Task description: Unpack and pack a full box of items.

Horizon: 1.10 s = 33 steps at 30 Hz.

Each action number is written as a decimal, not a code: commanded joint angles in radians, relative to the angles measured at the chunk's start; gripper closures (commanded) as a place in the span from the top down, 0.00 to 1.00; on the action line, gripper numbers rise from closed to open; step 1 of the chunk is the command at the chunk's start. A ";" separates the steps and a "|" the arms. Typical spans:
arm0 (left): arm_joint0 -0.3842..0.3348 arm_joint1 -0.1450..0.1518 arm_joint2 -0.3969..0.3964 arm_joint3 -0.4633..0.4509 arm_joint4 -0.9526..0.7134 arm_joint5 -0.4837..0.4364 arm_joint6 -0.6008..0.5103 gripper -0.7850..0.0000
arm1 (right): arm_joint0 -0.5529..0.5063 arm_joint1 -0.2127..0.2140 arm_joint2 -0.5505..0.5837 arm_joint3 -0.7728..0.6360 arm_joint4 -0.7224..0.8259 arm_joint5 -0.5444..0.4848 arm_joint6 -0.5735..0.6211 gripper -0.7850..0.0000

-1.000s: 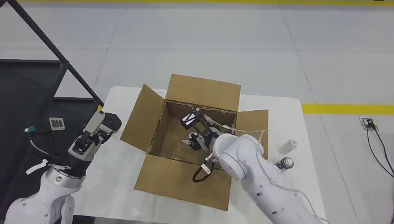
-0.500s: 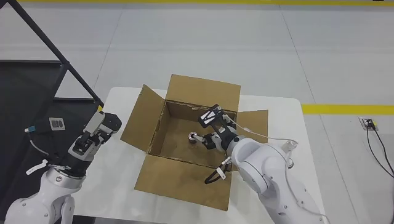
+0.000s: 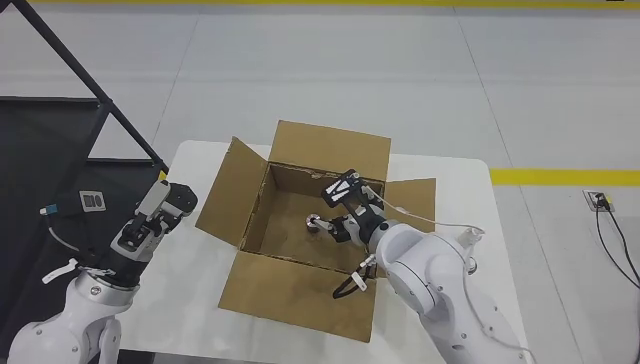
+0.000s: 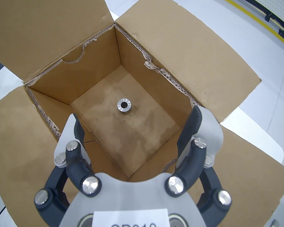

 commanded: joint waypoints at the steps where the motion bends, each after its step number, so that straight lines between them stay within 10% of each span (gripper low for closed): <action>1: 0.000 0.000 0.000 0.000 0.000 0.000 0.000 1.00 | -0.010 0.001 0.003 -0.011 -0.003 -0.002 -0.007 1.00; 9: 0.000 0.000 0.000 0.000 0.000 0.000 0.000 1.00 | -0.120 0.023 0.102 -0.174 -0.099 -0.010 -0.093 1.00; 19: 0.000 0.000 0.000 0.000 0.000 0.000 0.000 1.00 | -0.553 0.070 0.565 -0.487 -0.112 0.003 -0.121 1.00; 26: 0.000 0.000 0.000 0.000 0.000 0.000 0.000 1.00 | -0.726 0.085 0.769 -0.436 0.064 -0.165 -0.095 1.00; 33: 0.000 0.000 0.000 0.000 0.000 0.000 0.000 1.00 | -0.623 0.096 0.729 -0.209 0.113 -0.200 -0.034 1.00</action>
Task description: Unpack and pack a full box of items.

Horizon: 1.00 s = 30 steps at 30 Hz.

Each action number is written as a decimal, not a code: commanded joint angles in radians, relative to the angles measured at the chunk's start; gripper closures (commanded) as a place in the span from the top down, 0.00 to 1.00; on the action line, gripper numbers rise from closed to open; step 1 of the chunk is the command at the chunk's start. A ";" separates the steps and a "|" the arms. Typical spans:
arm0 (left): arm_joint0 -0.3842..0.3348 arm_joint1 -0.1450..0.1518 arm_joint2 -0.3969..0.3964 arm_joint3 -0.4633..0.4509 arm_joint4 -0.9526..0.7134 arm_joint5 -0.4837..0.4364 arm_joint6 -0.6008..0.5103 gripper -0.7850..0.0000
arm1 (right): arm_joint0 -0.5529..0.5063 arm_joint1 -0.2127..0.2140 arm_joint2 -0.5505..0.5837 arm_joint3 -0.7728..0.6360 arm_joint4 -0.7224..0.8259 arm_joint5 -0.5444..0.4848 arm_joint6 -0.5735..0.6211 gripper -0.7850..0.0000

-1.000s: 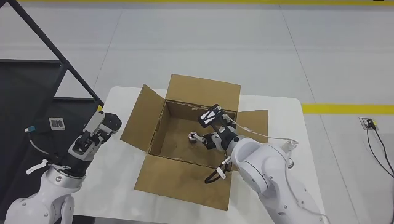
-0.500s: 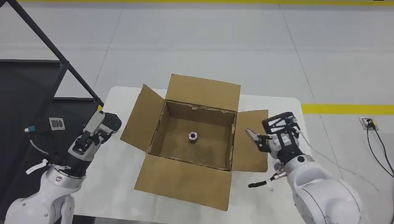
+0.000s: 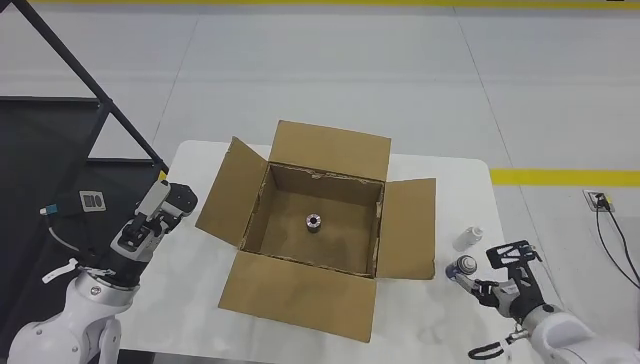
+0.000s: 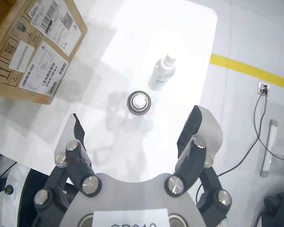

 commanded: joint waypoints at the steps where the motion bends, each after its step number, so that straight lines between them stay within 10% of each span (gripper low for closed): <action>1: 0.000 0.000 0.000 0.000 0.000 0.000 0.000 1.00 | 0.040 0.003 -0.016 0.071 0.007 -0.011 0.012 1.00; 5: 0.000 0.000 0.000 0.000 0.000 0.000 0.000 1.00 | 0.099 0.009 -0.038 0.157 0.004 -0.013 0.045 1.00; 12: 0.000 0.000 0.000 0.000 0.000 0.000 0.000 1.00 | 0.159 0.019 -0.053 0.244 0.032 -0.026 0.066 0.44; 18: 0.000 0.000 0.000 0.000 0.000 0.000 0.000 1.00 | 0.188 0.028 -0.065 0.279 0.051 -0.041 0.094 0.29; 22: 0.000 0.000 0.000 0.000 0.000 0.000 0.000 1.00 | 0.188 0.033 -0.060 0.272 0.075 -0.046 0.090 0.00; 30: 0.000 0.000 0.000 0.000 0.000 0.000 0.000 1.00 | 0.098 0.047 0.038 0.084 0.148 -0.065 0.048 0.00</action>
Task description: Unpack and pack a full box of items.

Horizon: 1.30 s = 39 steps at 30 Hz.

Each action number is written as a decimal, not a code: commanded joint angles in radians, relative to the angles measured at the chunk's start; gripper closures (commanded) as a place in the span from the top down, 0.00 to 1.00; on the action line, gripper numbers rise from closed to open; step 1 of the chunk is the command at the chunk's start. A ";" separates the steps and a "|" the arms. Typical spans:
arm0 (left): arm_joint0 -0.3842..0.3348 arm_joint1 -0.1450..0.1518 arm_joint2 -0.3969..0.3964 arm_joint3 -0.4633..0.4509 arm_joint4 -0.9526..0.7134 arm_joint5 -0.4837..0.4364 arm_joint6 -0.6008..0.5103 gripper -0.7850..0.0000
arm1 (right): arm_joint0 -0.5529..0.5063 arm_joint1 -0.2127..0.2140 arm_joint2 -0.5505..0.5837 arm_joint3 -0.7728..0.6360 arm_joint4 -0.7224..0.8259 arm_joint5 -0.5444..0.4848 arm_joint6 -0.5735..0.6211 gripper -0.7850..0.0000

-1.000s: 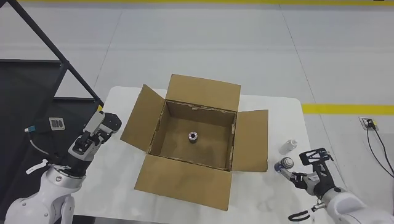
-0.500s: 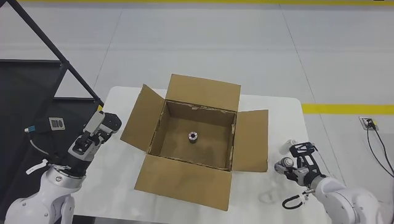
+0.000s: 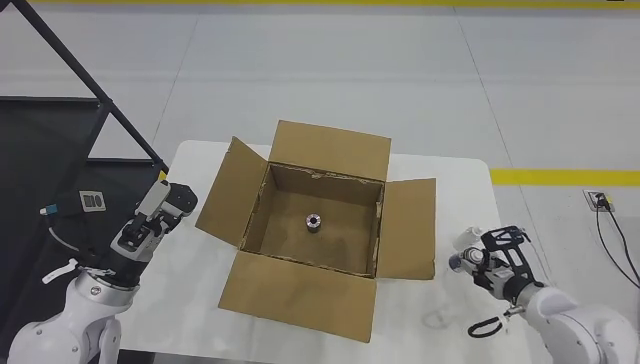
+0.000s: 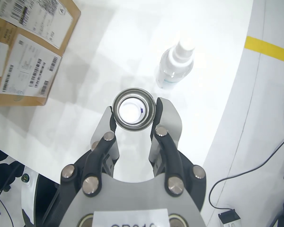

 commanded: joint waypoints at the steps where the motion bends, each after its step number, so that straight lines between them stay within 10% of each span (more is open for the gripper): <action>1: 0.000 0.000 0.000 0.000 0.000 0.000 0.000 1.00 | -0.042 0.003 0.043 -0.098 0.019 0.002 -0.014 0.00; 9: 0.000 0.000 0.000 0.000 0.000 0.000 0.000 1.00 | -0.131 0.006 0.096 -0.459 0.025 0.093 -0.087 0.00; 19: 0.000 0.000 0.000 0.000 0.000 0.000 0.000 1.00 | 0.135 0.012 -0.289 -0.459 -0.098 0.078 -0.048 0.00; 39: 0.000 0.000 0.000 0.000 0.000 0.000 0.000 1.00 | 0.135 0.012 -0.289 -0.459 -0.098 0.078 -0.048 0.00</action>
